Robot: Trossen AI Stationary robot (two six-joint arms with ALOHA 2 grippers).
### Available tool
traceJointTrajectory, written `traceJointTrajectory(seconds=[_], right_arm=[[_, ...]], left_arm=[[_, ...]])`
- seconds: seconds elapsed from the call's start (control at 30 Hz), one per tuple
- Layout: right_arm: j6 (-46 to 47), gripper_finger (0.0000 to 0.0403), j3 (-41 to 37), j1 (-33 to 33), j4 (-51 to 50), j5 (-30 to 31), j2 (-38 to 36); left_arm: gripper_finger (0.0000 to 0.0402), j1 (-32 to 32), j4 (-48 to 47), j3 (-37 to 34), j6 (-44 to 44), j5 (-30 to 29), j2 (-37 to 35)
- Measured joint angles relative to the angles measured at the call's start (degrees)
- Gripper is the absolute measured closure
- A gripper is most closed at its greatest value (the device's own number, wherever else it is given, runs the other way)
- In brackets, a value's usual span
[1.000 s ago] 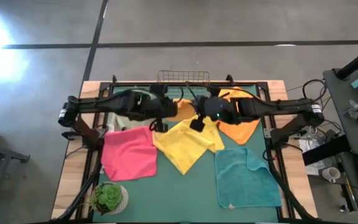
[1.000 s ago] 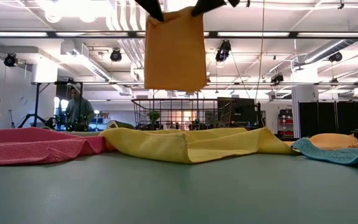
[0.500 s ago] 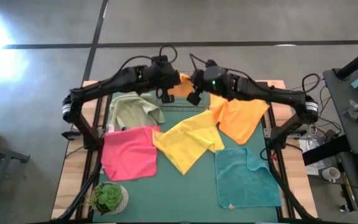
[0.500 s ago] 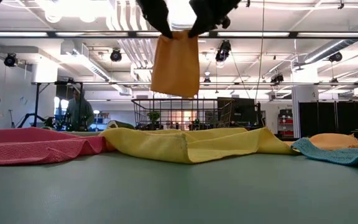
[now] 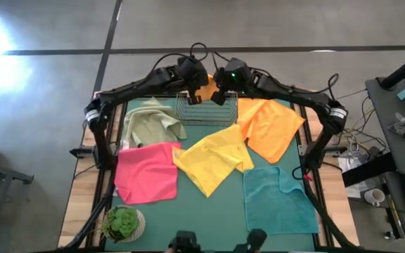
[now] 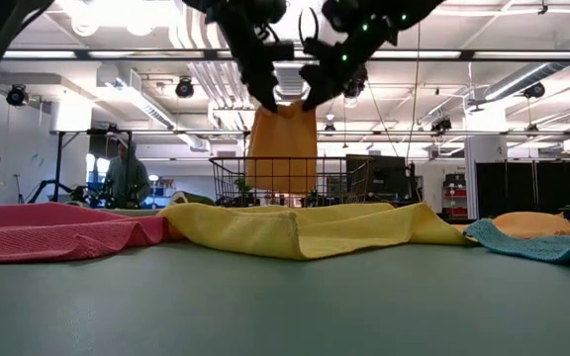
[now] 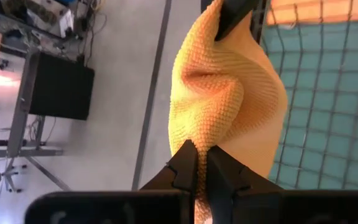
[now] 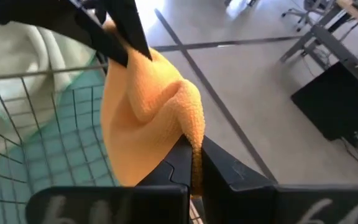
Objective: Fold microfiber towels
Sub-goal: Put the bottom orange microfiber towel into the wire basket
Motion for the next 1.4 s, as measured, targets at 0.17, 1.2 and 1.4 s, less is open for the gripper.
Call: traceJointTrajectory(seconds=[0.17,1.2,1.4], right_arm=[[-2.19,0.0394,0.0,-2.55,1.37,-1.63,3.38],[-8.83,0.0394,0.63,-7.3,-0.77,-8.82,7.8],[-10.82,0.0394,0.66,-7.4,0.5,-8.62,8.16]], left_arm=[[0.0398,2.04,1.74,0.0,0.13,2.41,2.55],[0.0398,7.15,3.48,-2.79,0.03,12.44,5.5],[0.0398,7.76,6.66,-3.81,3.35,12.25,5.52]])
